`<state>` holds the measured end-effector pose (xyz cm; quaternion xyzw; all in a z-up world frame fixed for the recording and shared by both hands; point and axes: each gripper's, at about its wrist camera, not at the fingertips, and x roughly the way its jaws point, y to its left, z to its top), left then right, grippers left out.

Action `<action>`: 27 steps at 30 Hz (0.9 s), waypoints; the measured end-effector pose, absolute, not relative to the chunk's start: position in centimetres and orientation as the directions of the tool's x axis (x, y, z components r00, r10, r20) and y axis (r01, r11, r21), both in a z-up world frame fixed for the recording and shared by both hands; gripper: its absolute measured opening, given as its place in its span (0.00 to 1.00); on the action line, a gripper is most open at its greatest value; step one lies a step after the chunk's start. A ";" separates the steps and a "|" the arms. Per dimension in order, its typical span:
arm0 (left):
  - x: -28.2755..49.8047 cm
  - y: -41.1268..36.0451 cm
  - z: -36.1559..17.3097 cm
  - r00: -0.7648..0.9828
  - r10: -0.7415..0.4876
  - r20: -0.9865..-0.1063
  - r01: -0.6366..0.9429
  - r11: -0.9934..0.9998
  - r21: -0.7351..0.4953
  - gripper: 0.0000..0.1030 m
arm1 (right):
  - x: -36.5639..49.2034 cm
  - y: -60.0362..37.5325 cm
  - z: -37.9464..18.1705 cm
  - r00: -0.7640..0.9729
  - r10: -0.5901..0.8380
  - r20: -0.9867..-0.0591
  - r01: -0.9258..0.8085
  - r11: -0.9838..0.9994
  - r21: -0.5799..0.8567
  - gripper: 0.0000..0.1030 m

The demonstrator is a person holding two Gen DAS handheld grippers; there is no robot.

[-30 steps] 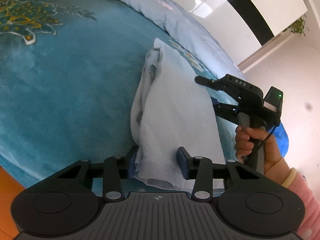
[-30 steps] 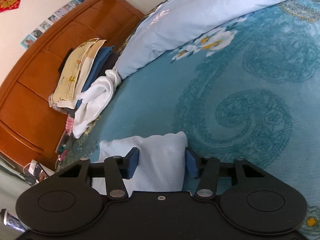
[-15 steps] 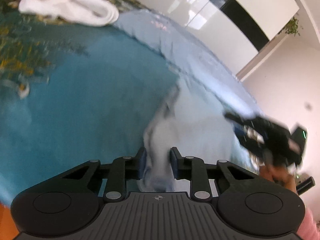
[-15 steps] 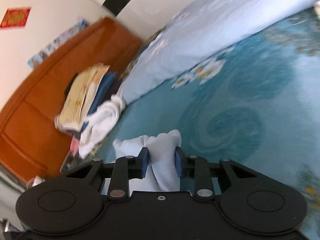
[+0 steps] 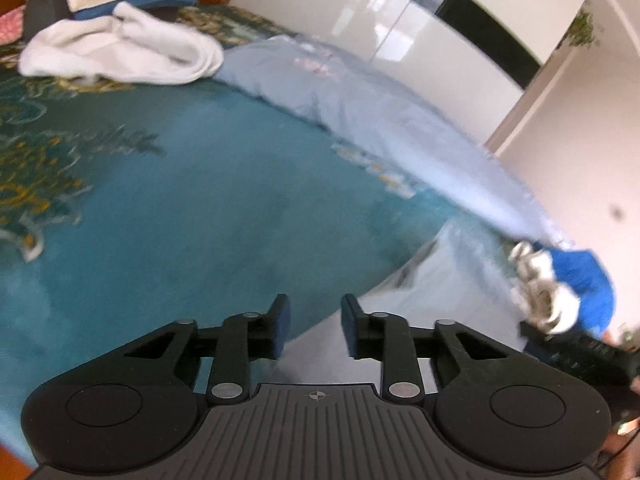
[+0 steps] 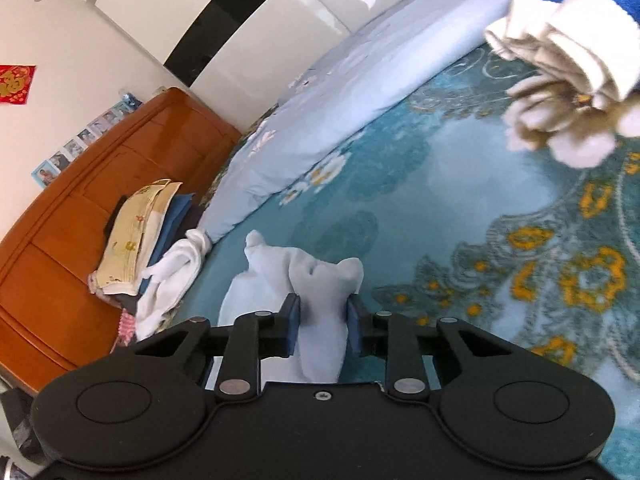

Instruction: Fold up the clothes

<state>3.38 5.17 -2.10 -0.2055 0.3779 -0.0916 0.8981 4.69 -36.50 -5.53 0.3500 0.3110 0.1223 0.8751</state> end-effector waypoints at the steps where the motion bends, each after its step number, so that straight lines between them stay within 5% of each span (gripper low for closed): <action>1: 3.1 5.2 -2.5 0.689 -0.318 -0.651 0.000 0.898 -0.439 0.32 | 4.5 -36.7 -5.6 0.778 0.431 -0.457 0.006 0.722 0.692 0.24; 14: 0.8 5.7 -4.4 0.664 -0.365 -0.653 -0.068 0.840 -0.539 0.64 | 4.1 -37.6 -4.7 0.790 0.437 -0.430 -0.045 0.742 0.669 0.29; 17: 0.9 5.5 -4.8 0.661 -0.395 -0.638 -0.062 0.819 -0.571 0.69 | 4.5 -37.6 -4.8 0.785 0.444 -0.432 -0.056 0.746 0.664 0.40; 21: 1.3 5.5 -4.9 0.668 -0.411 -0.621 -0.063 0.800 -0.597 0.78 | 4.8 -37.9 -5.2 0.777 0.461 -0.428 -0.066 0.736 0.673 0.71; 27: 1.8 5.0 -5.2 0.678 -0.439 -0.589 -0.049 0.773 -0.633 0.98 | 6.1 -38.5 -6.5 0.754 0.487 -0.441 -0.044 0.708 0.705 0.84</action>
